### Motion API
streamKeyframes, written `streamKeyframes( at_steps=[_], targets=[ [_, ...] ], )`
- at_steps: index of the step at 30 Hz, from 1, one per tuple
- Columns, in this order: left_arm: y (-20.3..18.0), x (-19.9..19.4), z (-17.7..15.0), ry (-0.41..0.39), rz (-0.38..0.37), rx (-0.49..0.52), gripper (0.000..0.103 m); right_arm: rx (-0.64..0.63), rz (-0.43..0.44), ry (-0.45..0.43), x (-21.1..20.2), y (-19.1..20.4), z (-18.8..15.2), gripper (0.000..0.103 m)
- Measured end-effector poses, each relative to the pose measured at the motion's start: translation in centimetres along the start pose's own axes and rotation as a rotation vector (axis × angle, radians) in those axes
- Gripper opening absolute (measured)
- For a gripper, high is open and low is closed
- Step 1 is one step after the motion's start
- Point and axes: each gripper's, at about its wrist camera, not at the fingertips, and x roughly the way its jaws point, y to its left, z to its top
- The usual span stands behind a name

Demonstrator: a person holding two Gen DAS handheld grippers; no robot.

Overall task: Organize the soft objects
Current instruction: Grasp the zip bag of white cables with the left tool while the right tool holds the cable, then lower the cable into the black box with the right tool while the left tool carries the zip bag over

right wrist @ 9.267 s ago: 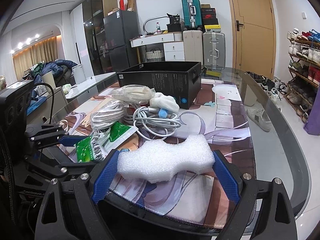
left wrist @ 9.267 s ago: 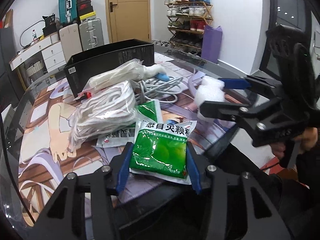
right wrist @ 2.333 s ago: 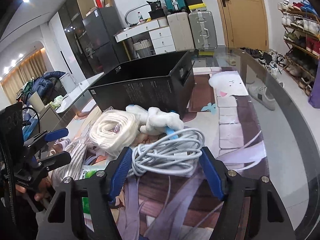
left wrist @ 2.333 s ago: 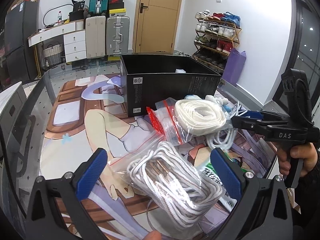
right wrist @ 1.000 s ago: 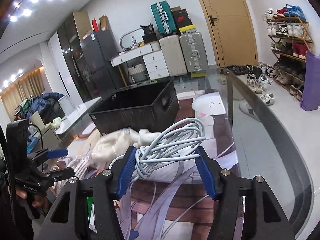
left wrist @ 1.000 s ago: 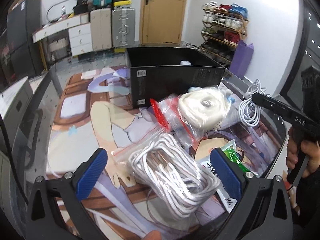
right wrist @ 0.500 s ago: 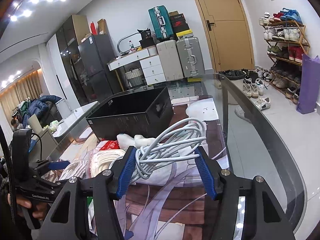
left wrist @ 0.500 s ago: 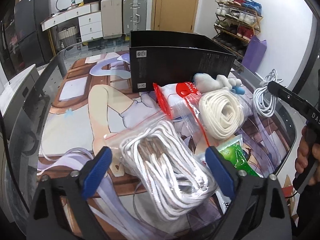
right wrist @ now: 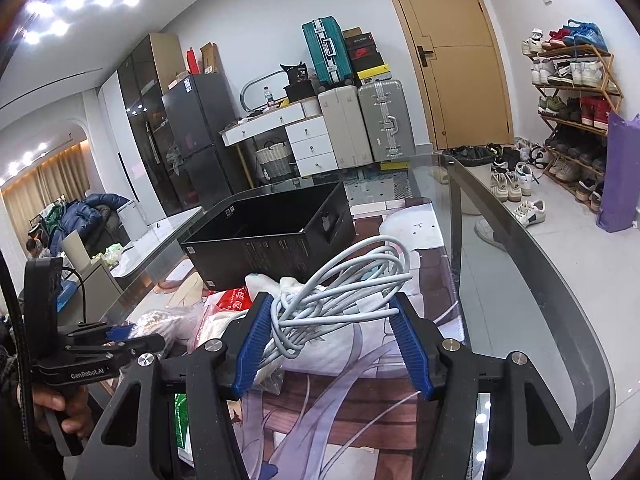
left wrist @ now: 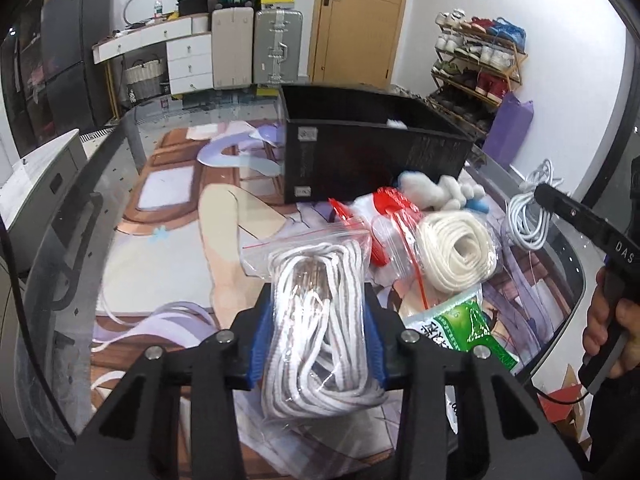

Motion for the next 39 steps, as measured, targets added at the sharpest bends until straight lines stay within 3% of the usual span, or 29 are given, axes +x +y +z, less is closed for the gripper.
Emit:
streamKeyframes(
  at_steps=[11, 22, 39],
  targets=[
    [0.8, -2.0, 3.3, -0.107, -0.027, -0.012, 0.039, -0.047, -0.011, -0.02, -0.1, 1.2, 0.8, 0.06],
    [0.3, -1.9, 7.0, -0.165, -0.07, -0.007, 0.039, -0.13, -0.039, -0.042, 0.3, 3.2, 4.0, 0.06],
    [-0.1, 0.9, 11.2, -0.187, -0.073, 0.0, 0.039, -0.189, -0.115, -0.062, 4.5, 5.8, 9.3, 0.06]
  ],
)
